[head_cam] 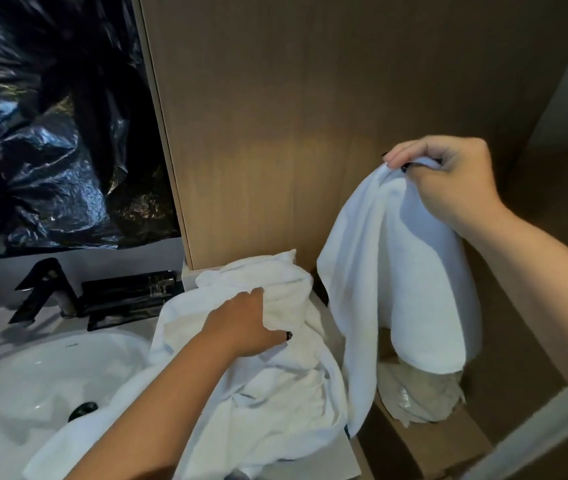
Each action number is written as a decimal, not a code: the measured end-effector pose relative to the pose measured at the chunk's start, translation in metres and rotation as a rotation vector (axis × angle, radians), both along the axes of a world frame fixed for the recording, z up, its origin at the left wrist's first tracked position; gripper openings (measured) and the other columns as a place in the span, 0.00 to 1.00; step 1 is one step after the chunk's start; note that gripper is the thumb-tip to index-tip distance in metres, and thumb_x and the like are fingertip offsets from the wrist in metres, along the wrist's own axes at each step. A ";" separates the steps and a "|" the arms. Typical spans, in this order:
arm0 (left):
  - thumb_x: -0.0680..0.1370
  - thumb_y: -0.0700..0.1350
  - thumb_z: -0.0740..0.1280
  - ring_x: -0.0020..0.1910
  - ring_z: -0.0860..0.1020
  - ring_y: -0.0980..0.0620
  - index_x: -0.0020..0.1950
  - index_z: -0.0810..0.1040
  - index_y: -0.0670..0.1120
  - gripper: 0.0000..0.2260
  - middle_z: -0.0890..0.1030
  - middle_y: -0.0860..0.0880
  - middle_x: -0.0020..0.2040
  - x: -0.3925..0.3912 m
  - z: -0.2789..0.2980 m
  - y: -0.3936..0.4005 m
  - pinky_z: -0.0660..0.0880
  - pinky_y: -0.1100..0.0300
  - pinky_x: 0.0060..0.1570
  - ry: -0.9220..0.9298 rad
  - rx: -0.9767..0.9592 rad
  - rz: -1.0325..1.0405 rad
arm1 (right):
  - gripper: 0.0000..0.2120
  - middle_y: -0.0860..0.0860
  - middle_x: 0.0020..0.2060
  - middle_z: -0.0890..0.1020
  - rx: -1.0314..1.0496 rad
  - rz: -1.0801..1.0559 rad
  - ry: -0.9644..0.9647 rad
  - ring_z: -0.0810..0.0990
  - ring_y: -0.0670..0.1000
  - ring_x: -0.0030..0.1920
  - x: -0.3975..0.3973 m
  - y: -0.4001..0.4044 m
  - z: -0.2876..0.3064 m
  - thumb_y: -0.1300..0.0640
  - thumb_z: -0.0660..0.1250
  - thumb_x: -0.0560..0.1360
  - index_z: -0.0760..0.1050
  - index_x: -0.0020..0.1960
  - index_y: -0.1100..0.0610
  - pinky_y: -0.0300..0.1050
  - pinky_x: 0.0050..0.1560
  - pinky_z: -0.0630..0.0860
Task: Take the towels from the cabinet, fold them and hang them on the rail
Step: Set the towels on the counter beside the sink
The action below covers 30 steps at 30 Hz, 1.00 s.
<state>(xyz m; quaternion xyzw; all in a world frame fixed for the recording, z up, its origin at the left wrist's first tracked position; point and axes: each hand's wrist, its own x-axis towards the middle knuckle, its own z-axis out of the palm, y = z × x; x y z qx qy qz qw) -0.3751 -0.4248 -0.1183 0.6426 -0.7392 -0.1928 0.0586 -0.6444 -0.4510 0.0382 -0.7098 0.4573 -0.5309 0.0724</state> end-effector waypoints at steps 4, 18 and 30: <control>0.65 0.62 0.79 0.79 0.50 0.56 0.79 0.33 0.55 0.62 0.44 0.58 0.80 -0.042 0.022 -0.010 0.56 0.59 0.74 0.503 0.075 -0.155 | 0.13 0.50 0.44 0.83 -0.148 0.056 -0.039 0.82 0.44 0.50 0.011 0.004 0.042 0.71 0.63 0.76 0.82 0.44 0.57 0.33 0.53 0.77; 0.79 0.38 0.67 0.68 0.71 0.60 0.79 0.58 0.57 0.33 0.69 0.57 0.74 -0.019 0.141 -0.050 0.73 0.65 0.62 1.186 -0.569 0.015 | 0.13 0.51 0.49 0.84 -0.396 0.193 -0.281 0.81 0.46 0.54 0.052 -0.007 0.119 0.70 0.61 0.76 0.82 0.48 0.60 0.41 0.56 0.79; 0.81 0.45 0.63 0.76 0.62 0.45 0.80 0.53 0.57 0.30 0.61 0.49 0.79 0.142 0.061 -0.033 0.64 0.53 0.69 0.383 -0.262 0.258 | 0.11 0.51 0.53 0.81 0.233 -0.036 0.442 0.79 0.53 0.55 0.122 -0.077 -0.057 0.67 0.66 0.75 0.85 0.49 0.57 0.45 0.57 0.77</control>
